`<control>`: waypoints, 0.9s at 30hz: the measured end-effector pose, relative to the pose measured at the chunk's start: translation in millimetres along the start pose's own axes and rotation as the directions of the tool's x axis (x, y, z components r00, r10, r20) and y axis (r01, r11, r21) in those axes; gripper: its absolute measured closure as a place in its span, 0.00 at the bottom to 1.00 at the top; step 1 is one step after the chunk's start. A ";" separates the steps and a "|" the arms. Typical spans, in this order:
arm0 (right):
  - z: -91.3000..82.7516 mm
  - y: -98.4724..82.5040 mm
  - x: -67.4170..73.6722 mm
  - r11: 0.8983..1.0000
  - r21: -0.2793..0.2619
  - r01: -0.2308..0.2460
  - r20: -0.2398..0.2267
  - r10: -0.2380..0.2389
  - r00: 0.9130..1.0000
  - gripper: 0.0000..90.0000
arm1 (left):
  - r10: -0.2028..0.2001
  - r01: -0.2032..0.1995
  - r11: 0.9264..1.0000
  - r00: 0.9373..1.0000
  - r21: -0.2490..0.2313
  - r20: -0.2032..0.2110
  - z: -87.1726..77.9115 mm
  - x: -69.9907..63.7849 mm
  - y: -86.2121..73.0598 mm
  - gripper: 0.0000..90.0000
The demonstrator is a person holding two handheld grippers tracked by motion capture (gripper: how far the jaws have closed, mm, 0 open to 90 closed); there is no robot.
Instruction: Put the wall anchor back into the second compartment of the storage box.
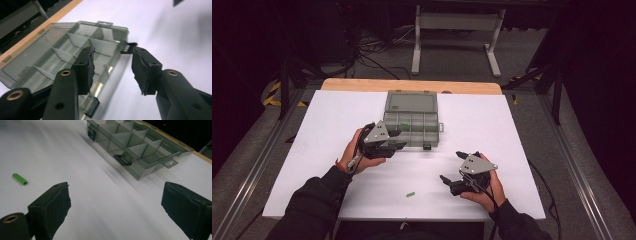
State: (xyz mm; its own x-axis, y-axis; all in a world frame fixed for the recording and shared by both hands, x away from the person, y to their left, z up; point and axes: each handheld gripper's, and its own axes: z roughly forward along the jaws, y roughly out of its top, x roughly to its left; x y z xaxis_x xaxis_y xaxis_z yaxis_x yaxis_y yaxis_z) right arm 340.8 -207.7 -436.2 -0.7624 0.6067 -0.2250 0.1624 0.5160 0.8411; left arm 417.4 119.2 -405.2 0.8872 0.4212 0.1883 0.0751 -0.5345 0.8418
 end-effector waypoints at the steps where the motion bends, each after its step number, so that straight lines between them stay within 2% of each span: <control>1: 0.1 0.0 0.0 1.000 0.000 0.000 -0.001 0.000 1.000 0.10 | -0.002 0.002 1.000 1.000 0.003 -0.001 -1.3 -2.7 -1.9 0.55; 3: 0.1 0.1 0.2 1.000 0.000 -0.001 -0.001 0.001 1.000 0.10 | 0.002 -0.002 1.000 1.000 0.016 -0.013 -2.7 -8.3 -5.4 0.43; 5: 0.0 0.3 0.5 1.000 0.000 -0.001 -0.001 0.001 1.000 0.10 | 0.004 -0.004 1.000 1.000 0.022 -0.020 -4.2 -13.3 -8.3 0.37; 9: 0.0 0.1 0.4 1.000 0.001 -0.001 -0.002 0.001 1.000 0.10 | -0.015 0.015 1.000 1.000 0.020 0.003 -5.9 -22.2 -13.2 0.25; 11: -0.3 0.0 0.2 1.000 0.000 -0.001 -0.003 0.001 1.000 0.10 | -0.010 0.009 0.999 1.000 0.032 0.011 -6.0 -27.6 -15.4 0.19; 14: -0.8 0.0 -0.1 1.000 -0.001 0.000 -0.002 0.000 1.000 0.10 | -0.037 0.036 0.999 0.999 0.039 0.027 -6.2 -34.8 -19.1 0.11; 17: -1.1 -0.2 -0.5 1.000 -0.001 -0.001 0.001 0.001 1.000 0.10 | -0.040 0.038 0.998 0.998 0.053 0.041 -5.7 -41.3 -23.4 0.07; 19: -1.0 -0.3 -0.6 1.000 0.001 -0.001 -0.001 0.001 1.000 0.09 | -0.050 0.044 0.997 0.996 0.067 0.079 -5.2 -45.0 -26.4 0.06; 23: -0.6 -0.4 0.0 1.000 0.003 0.003 -0.006 -0.003 1.000 0.10 | -0.056 0.044 0.994 0.991 0.098 0.122 -4.8 -54.5 -32.1 0.05; 27: 0.0 -0.3 0.5 1.000 0.005 0.005 -0.006 -0.005 1.000 0.10 | -0.068 0.050 0.990 0.989 0.132 0.134 -4.3 -62.7 -36.9 0.06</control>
State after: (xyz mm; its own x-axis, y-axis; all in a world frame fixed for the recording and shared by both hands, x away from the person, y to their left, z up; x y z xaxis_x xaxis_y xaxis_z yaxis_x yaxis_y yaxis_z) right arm 340.4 -207.6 -436.5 -0.7667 0.6008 -0.2265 0.1614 0.5218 0.8377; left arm 357.0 115.6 -445.9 0.9331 0.3544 0.0605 0.1794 -0.6049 0.7758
